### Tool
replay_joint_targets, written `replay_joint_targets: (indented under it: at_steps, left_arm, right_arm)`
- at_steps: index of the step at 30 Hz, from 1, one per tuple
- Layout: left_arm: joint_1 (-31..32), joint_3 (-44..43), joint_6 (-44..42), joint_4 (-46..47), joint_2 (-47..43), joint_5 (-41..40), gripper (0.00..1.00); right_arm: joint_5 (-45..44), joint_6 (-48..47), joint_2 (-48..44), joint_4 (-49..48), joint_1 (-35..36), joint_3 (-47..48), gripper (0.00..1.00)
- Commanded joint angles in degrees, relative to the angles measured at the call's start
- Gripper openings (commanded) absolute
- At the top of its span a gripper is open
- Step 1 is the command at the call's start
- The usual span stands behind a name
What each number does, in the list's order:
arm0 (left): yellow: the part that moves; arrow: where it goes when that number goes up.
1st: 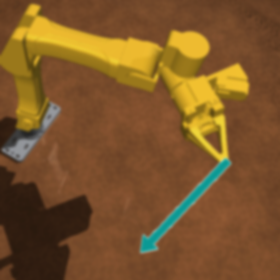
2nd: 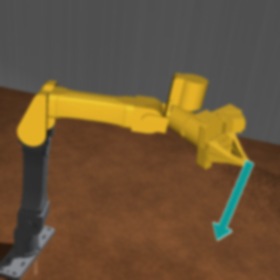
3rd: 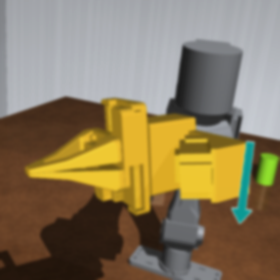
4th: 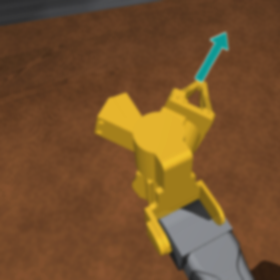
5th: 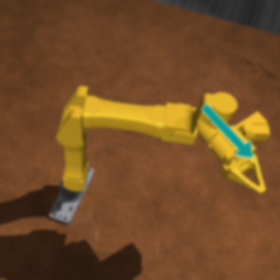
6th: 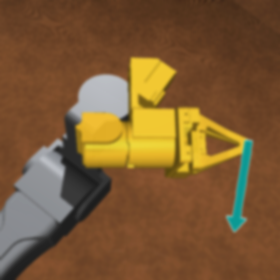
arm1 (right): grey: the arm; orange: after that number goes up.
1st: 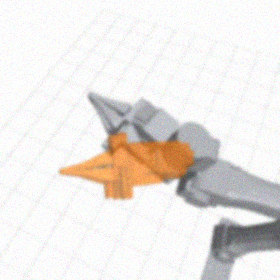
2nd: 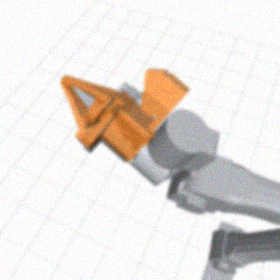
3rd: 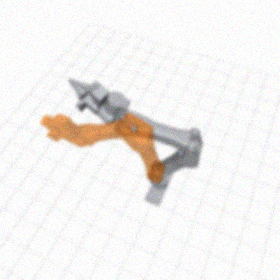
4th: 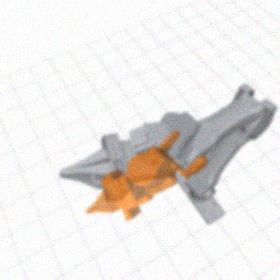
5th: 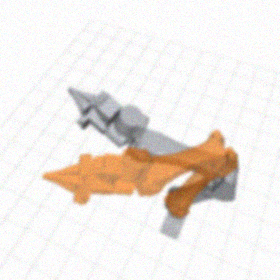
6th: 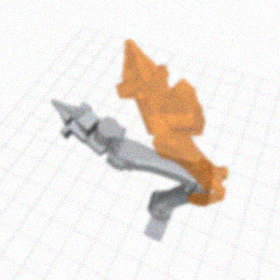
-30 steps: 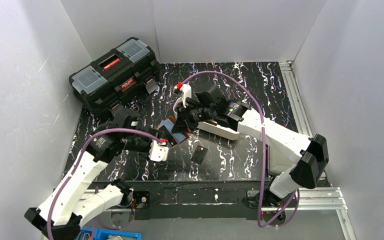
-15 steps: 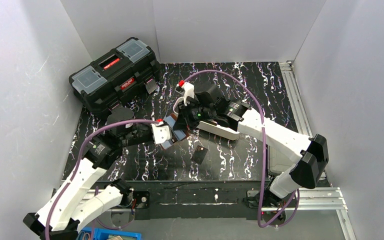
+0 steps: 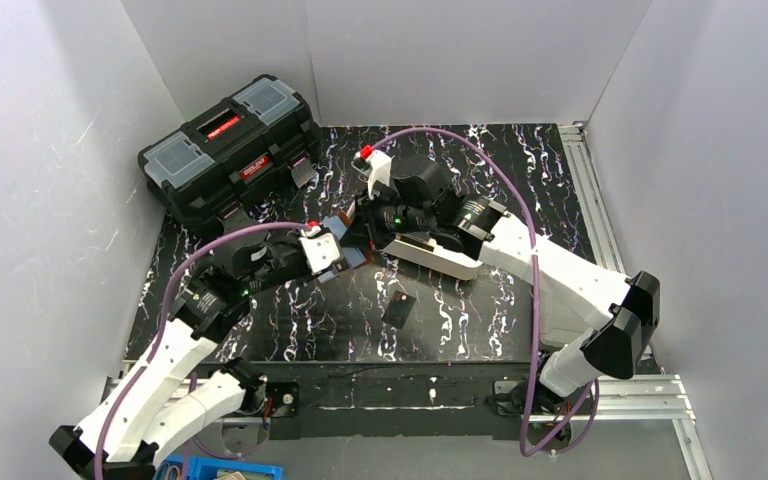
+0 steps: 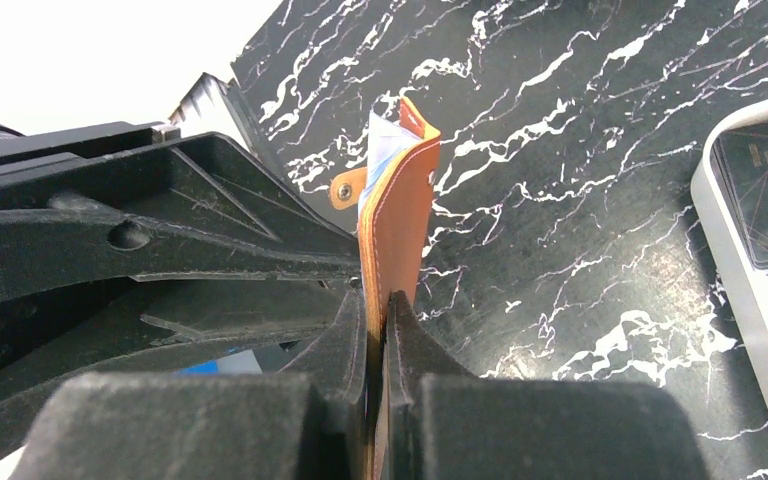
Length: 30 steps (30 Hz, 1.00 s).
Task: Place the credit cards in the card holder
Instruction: Insert the credit card into the card holder.
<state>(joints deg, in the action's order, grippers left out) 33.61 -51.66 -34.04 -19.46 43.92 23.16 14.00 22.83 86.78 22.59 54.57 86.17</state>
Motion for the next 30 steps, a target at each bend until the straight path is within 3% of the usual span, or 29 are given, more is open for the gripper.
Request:
replay_joint_targets:
  at_steps: [1,11,30]
  left_arm:
    - [0.33,1.35,0.22,2.46,-2.27,-0.28,0.29]
    - [0.32,-0.10,-0.59,1.93,-3.44,0.92,0.30]
    - [0.33,4.17,-1.91,2.50,0.17,-10.52,0.30]
  right_arm:
    - [1.21,1.12,0.18,-2.12,0.86,4.23,0.01]
    - [1.55,0.64,2.52,-0.09,1.33,6.47,0.01]
    - [2.22,-0.50,-2.95,-4.19,1.86,2.02,0.01]
